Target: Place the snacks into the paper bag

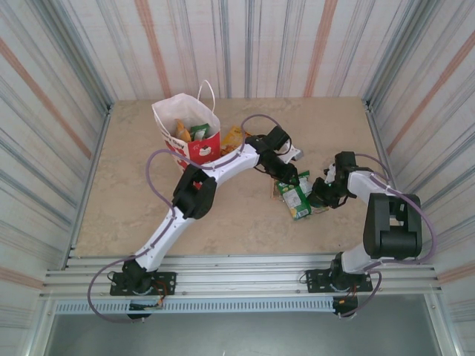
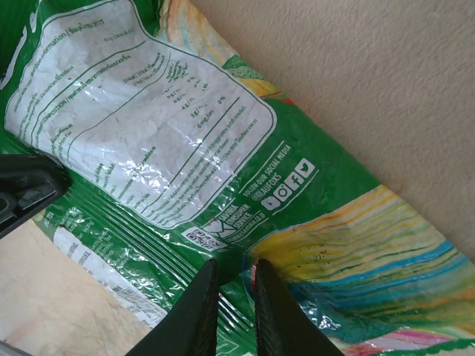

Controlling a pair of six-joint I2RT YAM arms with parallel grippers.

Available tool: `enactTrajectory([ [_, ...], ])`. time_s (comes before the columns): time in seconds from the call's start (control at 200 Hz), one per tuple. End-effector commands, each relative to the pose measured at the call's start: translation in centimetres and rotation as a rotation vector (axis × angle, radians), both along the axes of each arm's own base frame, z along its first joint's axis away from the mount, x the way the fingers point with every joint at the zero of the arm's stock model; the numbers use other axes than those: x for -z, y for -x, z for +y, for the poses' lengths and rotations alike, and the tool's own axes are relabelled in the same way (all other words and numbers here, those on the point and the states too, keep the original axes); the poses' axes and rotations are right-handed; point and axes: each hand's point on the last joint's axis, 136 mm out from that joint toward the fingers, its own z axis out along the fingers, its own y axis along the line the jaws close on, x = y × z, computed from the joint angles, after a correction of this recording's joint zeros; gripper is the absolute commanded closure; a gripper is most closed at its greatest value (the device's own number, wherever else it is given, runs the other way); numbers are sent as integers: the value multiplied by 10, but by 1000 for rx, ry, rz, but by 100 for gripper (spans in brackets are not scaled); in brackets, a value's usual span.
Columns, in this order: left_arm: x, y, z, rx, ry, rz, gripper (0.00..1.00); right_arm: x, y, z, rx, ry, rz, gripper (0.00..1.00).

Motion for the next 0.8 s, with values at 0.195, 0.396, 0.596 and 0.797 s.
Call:
enactTrajectory([
  [0.195,-15,6,-12,66,72,0,80,6,-1,3,18,0,-14,82],
  [0.396,-48,0,-8,64,83,-89,88,-29,-9,3,7,9,-145,64],
  [0.596,-102,0,4,76,93,-214,92,-86,-16,-4,0,52,-368,54],
  [0.797,-156,11,30,95,82,-342,94,-140,-11,-4,-48,78,-569,50],
])
